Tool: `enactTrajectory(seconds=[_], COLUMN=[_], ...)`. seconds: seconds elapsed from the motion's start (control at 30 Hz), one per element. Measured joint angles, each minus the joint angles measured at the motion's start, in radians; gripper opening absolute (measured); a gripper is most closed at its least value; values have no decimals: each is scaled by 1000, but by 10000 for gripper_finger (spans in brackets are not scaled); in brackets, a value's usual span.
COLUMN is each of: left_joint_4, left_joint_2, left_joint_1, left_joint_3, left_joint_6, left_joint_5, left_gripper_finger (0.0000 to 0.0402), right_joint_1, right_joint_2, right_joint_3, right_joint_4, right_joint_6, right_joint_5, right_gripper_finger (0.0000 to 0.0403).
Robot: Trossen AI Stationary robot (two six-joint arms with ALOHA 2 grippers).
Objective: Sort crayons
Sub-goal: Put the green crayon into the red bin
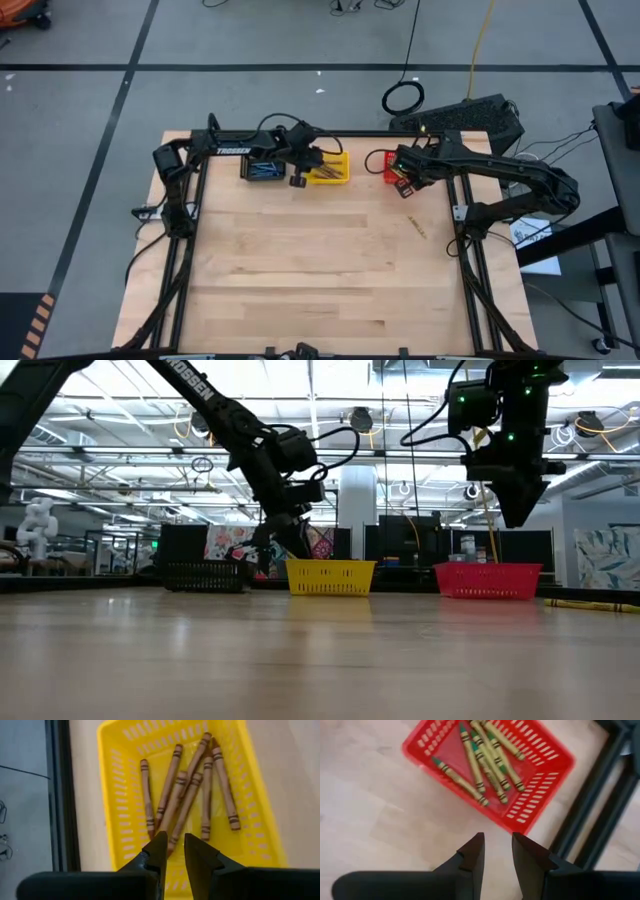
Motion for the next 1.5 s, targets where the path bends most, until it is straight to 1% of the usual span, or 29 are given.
enactTrajectory(seconds=[0.17, 0.23, 0.33, 0.37, 0.43, 0.53, 0.6, 0.77, 0.97, 1.1, 1.23, 1.33, 1.4, 1.5], left_joint_4=[-5, -2, -31, -45, -89, -157, -190, -328, -512, -608, -670, -714, -728, -726], left_joint_2=[-10, -25, -63, -80, -112, -167, -199, -255, -279, -279, -278, -278, -278, -278], left_joint_1=[-28, -47, -80, -91, -109, -136, -155, -198, -241, -272, -317, -355, -381, -412], left_joint_3=[0, 0, 0, 0, 0, 0, 0, 1, 0, -2, -26, -30, -33, -33], left_joint_6=[-5, -18, -22, -22, -28, -71, -106, -174, -238, -324, -352, -391, -396, -396], left_joint_5=[-11, -63, -171, -198, -217, -201, -181, -177, -174, -127, -95, -85, -85, -85], left_gripper_finger=[63, 63, 63, 63, 63, 63, 63, 63, 63, 63, 63, 63, 63, 63], right_joint_1=[0, 0, 13, 23, 48, 93, 126, 212, 286, 320, 351, 366, 370, 371], right_joint_2=[0, 0, 0, 0, 0, 0, 0, 0, 9, 32, 53, 53, 49, 45], right_joint_3=[0, 0, 0, 0, 0, 0, 0, 0, 0, -6, -78, -172, -231, -281], right_joint_4=[3, -3, -37, -57, -91, -122, -114, -83, -74, -75, -26, 39, 78, 114], right_joint_6=[-30, -30, -23, -20, 1, 36, 53, 111, 186, 213, 213, 214, 241, 280], right_joint_5=[-75, -144, -247, -259, -277, -276, -276, -276, -275, -275, -276, -312, -327, -327], right_gripper_finger=[86, 86, 86, 86, 86, 86, 86, 92, 128, 150, 157, 154, 152, 149])
